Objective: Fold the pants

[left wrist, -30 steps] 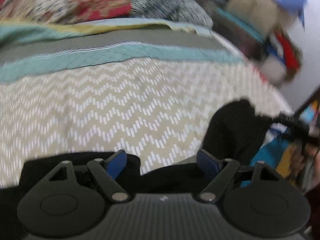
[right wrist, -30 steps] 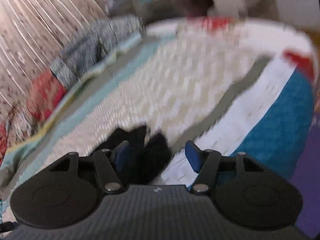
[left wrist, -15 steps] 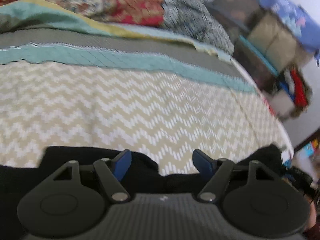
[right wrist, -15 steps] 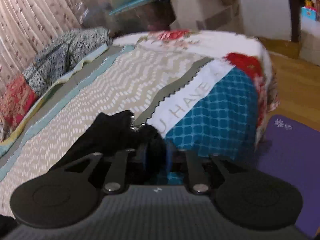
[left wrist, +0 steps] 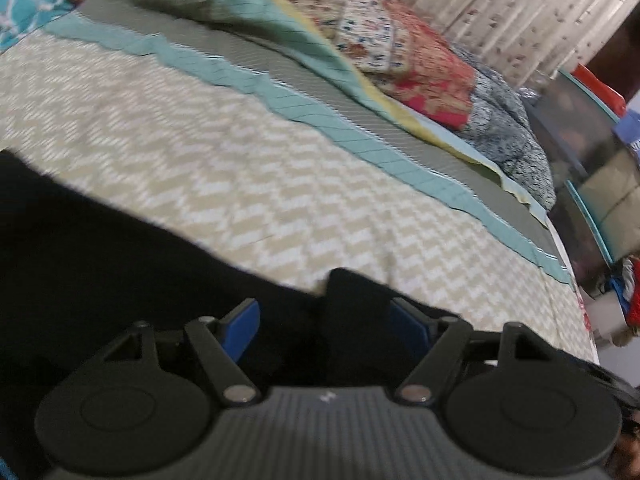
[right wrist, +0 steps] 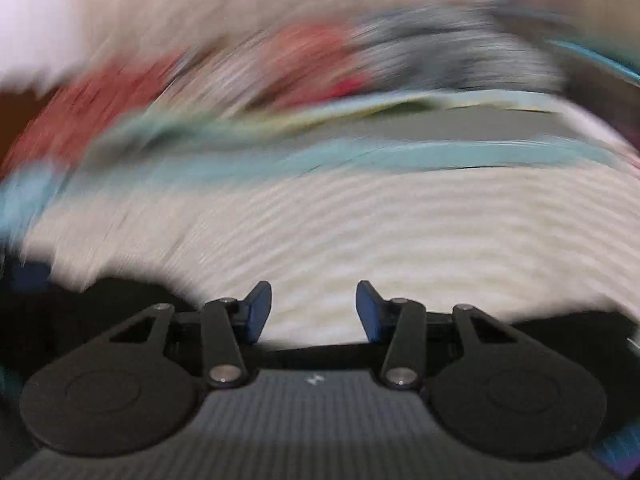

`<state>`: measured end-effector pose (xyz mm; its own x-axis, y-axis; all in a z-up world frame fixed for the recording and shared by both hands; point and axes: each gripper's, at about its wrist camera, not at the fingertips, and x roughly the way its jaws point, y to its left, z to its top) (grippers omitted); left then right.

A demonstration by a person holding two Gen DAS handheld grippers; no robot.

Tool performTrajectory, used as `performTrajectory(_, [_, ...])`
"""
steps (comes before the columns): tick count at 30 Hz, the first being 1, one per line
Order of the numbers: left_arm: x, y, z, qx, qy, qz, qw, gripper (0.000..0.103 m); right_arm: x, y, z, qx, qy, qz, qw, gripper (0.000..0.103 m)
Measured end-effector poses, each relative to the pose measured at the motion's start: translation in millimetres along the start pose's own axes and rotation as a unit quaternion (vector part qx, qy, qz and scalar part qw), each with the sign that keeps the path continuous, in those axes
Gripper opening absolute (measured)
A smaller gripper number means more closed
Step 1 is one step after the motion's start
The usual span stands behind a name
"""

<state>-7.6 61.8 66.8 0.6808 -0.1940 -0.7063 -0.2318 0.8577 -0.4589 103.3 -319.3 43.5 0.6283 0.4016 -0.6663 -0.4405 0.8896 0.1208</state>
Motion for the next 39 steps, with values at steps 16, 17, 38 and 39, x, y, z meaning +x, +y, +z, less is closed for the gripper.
performTrajectory(16, [2.8, 52.0, -15.2, -0.039, 0.011, 0.007, 0.9992, 0.078, 44.8, 64.0, 22.3, -0.106, 0.068, -0.010, 0.992, 0.003])
performTrajectory(17, [4.6, 50.4, -15.0, -0.038, 0.011, 0.007, 0.9992, 0.078, 44.8, 62.5, 26.9, -0.102, 0.058, -0.016, 0.993, 0.003])
performTrajectory(38, [5.1, 44.5, -17.1, -0.077, 0.016, -0.041, 0.9960, 0.079, -8.2, 178.0, 25.0, -0.116, 0.003, 0.171, 0.978, 0.090])
performTrajectory(39, [1.0, 45.6, -17.1, -0.078, 0.012, -0.040, 0.9961, 0.079, -2.2, 196.0, 20.3, -0.134, 0.014, 0.180, 0.974, 0.091])
